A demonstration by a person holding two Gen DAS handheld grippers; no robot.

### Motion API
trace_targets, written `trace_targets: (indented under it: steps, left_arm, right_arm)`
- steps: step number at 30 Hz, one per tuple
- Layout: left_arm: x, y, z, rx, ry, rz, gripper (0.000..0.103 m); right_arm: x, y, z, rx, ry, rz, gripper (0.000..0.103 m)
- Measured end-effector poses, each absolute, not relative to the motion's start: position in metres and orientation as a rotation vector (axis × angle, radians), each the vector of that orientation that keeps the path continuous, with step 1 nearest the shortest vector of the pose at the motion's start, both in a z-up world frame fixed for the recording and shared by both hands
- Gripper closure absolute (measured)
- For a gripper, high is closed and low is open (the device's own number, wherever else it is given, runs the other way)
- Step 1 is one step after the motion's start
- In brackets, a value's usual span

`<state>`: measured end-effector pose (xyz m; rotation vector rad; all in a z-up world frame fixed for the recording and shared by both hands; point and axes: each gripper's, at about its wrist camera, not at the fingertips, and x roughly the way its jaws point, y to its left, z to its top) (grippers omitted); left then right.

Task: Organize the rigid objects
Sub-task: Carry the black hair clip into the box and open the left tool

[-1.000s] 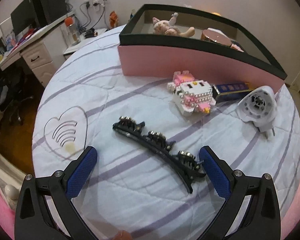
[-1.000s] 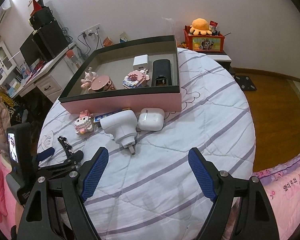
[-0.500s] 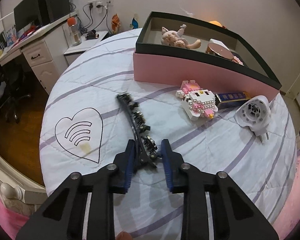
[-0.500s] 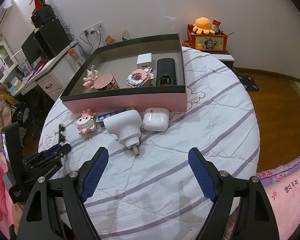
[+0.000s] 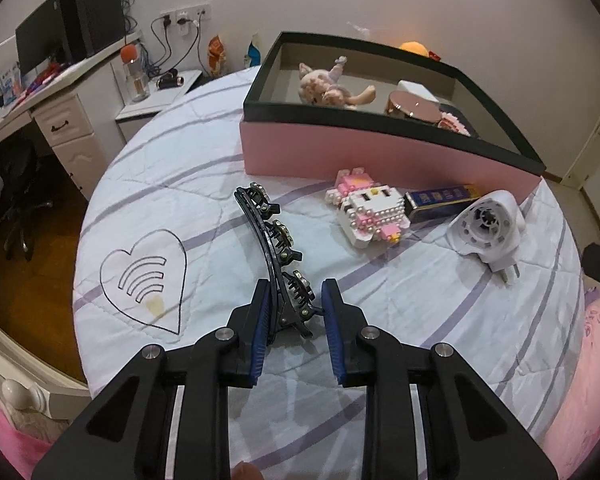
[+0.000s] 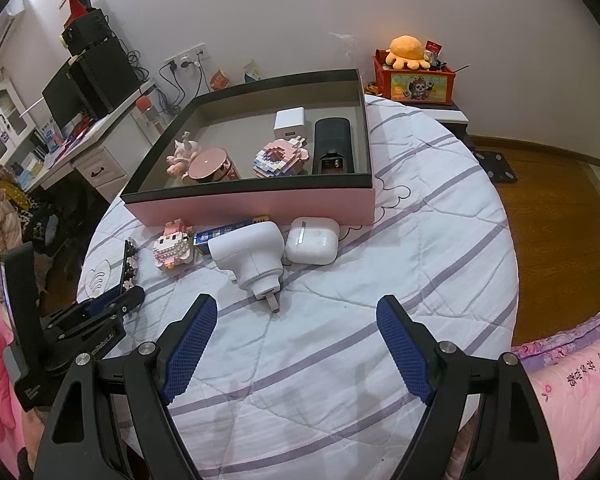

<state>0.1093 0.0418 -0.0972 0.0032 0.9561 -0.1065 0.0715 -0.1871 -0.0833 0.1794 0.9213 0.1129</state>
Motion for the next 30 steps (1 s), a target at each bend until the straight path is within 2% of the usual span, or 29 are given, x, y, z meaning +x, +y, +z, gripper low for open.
trace_targets:
  steps: [12, 23, 30]
  left_arm:
    - [0.123, 0.026, -0.038, 0.032, 0.855, -0.15, 0.077]
    - [0.234, -0.016, -0.016, 0.045, 0.85, -0.202, 0.077]
    - [0.309, -0.043, -0.026, 0.045, 0.882, -0.231, 0.077]
  right_arm:
    - [0.087, -0.185, -0.073, 0.172, 0.895, 0.139, 0.02]
    - [0.172, -0.189, -0.045, 0.122, 0.833, 0.149, 0.02]
    - [0.235, -0.21, -0.047, 0.152, 0.822, 0.125, 0.02]
